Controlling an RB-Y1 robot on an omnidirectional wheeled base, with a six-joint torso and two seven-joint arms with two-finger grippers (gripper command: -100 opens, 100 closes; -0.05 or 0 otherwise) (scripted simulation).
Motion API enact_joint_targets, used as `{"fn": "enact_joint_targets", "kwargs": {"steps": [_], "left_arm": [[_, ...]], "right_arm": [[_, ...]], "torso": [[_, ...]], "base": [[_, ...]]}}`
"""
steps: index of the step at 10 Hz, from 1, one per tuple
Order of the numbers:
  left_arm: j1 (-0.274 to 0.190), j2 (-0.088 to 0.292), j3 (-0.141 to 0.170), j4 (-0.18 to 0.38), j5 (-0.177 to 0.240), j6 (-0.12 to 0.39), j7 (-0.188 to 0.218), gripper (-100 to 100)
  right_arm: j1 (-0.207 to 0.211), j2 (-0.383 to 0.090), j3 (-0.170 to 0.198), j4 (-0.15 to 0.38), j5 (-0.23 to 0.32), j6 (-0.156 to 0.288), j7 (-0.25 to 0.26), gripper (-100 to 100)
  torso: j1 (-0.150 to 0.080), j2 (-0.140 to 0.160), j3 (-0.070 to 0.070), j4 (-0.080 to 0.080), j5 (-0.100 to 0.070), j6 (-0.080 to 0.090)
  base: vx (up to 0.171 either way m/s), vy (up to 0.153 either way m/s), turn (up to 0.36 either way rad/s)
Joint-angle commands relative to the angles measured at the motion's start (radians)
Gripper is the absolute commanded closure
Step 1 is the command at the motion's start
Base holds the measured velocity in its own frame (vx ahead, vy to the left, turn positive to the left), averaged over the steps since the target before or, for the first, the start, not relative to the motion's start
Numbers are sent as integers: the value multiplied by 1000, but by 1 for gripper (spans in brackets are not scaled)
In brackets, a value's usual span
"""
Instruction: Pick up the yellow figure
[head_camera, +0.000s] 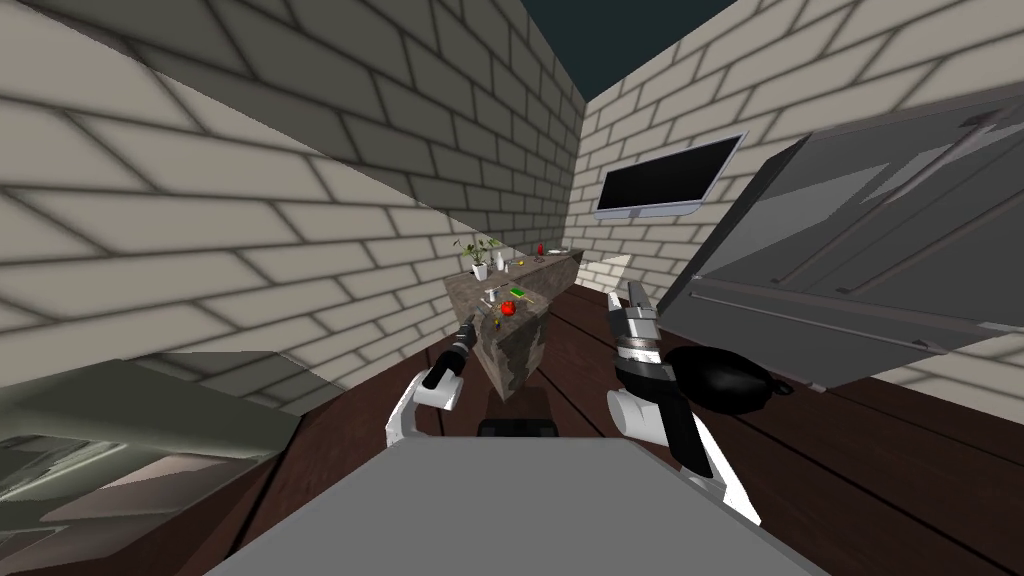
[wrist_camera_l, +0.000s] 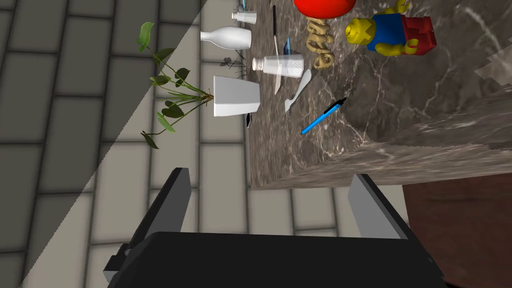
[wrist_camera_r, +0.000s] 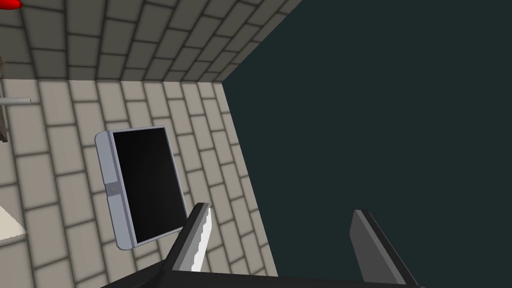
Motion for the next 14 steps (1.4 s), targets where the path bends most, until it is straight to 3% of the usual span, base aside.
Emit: {"fn": "enact_joint_targets", "kwargs": {"steps": [1, 8, 10, 11, 12, 13, 14], "left_arm": [[-12, 5, -11, 4, 18, 50, 4, -100], [-42, 46, -56, 55, 91, 217, 19, -100], [-34, 56, -64, 78, 99, 244, 21, -100], [-26, 54, -63, 67, 95, 225, 20, -100], [-25, 55, -63, 69, 96, 226, 20, 0], [-37, 47, -58, 100, 96, 204, 16, -100], [-41, 44, -56, 113, 96, 195, 15, -100]], "right_arm": [[0, 0, 0, 0, 0, 0, 0, 0], [0, 0, 0, 0, 0, 0, 0, 0], [0, 0, 0, 0, 0, 0, 0, 0], [0, 0, 0, 0, 0, 0, 0, 0], [0, 0, 0, 0, 0, 0, 0, 0], [0, 0, 0, 0, 0, 0, 0, 0], [0, 0, 0, 0, 0, 0, 0, 0]], "torso": [[0, 0, 0, 0, 0, 0], [-1, -2, -1, 0, 0, 0], [-1, -2, -1, 0, 0, 0], [0, -3, -2, -1, 0, 0], [0, 0, 0, 0, 0, -1], [0, 2, 1, 0, 0, 0], [0, 1, 1, 0, 0, 0]], "base": [[73, -23, -96], [79, -18, -77], [94, -17, -62], [52, 0, -6], [9, 0, 2], [43, -3, -22], [76, 1, -16]]}}
